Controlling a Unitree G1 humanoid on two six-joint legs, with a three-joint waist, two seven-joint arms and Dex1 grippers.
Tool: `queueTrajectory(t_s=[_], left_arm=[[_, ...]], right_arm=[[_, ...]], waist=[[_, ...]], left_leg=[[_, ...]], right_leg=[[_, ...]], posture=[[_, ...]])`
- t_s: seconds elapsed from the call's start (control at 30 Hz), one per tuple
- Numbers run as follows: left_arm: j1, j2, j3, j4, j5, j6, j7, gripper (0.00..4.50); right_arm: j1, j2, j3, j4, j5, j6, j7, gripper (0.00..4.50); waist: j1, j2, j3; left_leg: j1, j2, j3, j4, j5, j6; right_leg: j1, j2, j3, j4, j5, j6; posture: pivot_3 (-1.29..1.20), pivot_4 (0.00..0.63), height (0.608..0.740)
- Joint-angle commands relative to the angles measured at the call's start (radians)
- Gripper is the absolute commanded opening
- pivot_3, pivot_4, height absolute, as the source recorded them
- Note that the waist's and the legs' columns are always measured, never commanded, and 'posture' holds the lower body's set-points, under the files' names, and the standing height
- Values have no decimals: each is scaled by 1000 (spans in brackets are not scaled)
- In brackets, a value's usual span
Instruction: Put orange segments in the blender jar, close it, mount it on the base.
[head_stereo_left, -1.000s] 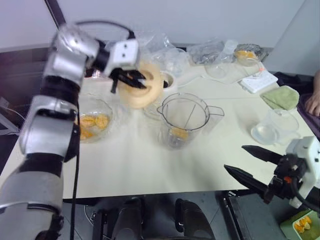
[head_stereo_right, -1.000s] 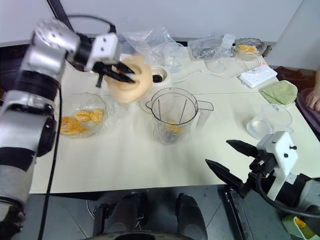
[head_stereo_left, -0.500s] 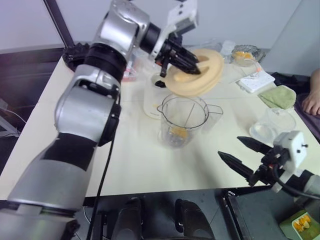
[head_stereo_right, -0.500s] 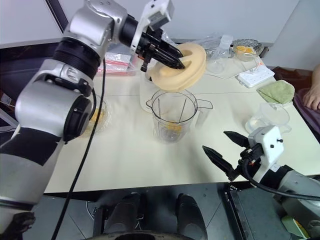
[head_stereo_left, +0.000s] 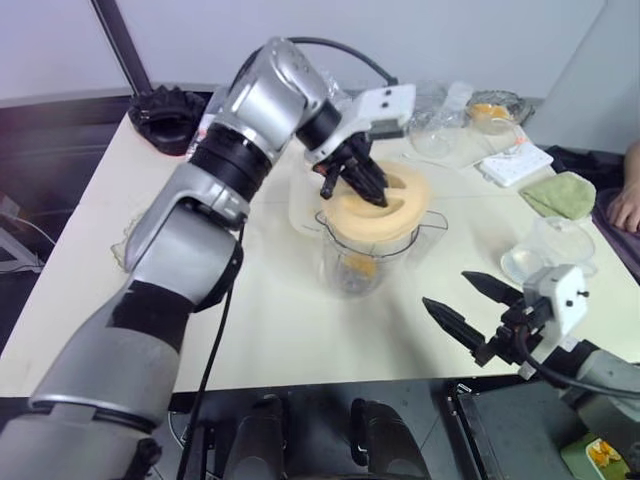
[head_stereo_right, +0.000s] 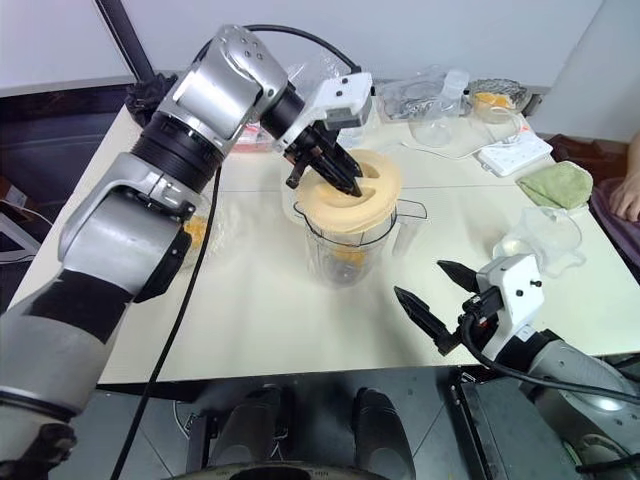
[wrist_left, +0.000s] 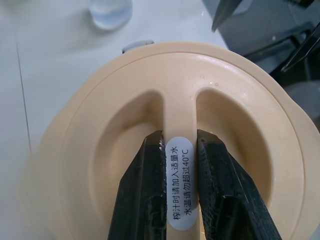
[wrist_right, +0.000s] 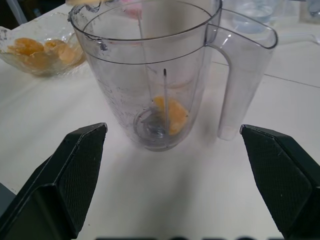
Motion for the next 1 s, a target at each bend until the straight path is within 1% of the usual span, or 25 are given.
queueTrajectory(t_s=[0.03, 0.2, 0.4, 0.57, 0.7, 0.8, 1.0], left_arm=[[7, -4, -21, -36, 45, -29, 5, 252], [34, -33, -48, -27, 65, -68, -2, 252], [36, -84, -30, 9, 88, -81, 15, 252], [41, -111, -19, 67, 126, -136, 88, 252], [27, -120, -10, 98, 133, -130, 76, 252], [44, -114, -18, 80, 133, -130, 29, 252], [64, -117, -10, 105, 139, -150, 48, 252]], right_arm=[[-16, 26, 16, -13, -26, -21, -14, 4500], [-55, 59, 62, -2, -69, -22, -36, 4500], [-77, 97, 106, 12, -121, -33, -41, 4500], [-78, 129, 133, 15, -158, -43, -45, 4500], [-80, 148, 147, 25, -180, -52, -40, 4500], [-118, 181, 162, 98, -244, -107, -43, 4500], [-279, 252, 238, 376, -425, -276, -31, 4500]], waist=[[-1, 0, 0], [-1, 1, -1], [0, 3, -2], [0, 3, -2], [2, 3, -2], [-2, 3, -2], [-1, 3, -2]], left_leg=[[0, 0, 0, 0, 0, 0], [2, 0, 0, 1, 0, 0], [2, 0, -1, 1, 0, 0], [1, -1, 0, 1, 0, 0], [2, -1, -1, 2, 0, 0], [2, 0, 0, 2, 0, 0], [2, 0, 0, 3, 0, 0]], right_leg=[[0, 0, 0, 0, 0, 0], [2, 0, 0, 0, 0, 0], [3, -1, 0, -1, 0, 0], [3, -1, 0, -1, 0, 0], [3, 0, 0, -1, 0, 0], [4, -1, 0, -2, 0, 0], [4, -1, 0, -2, 0, 0]], posture=[[0, 150, 740], [0, 150, 740], [0, 150, 740], [0, 150, 740], [0, 150, 740], [0, 150, 740], [0, 150, 740]])
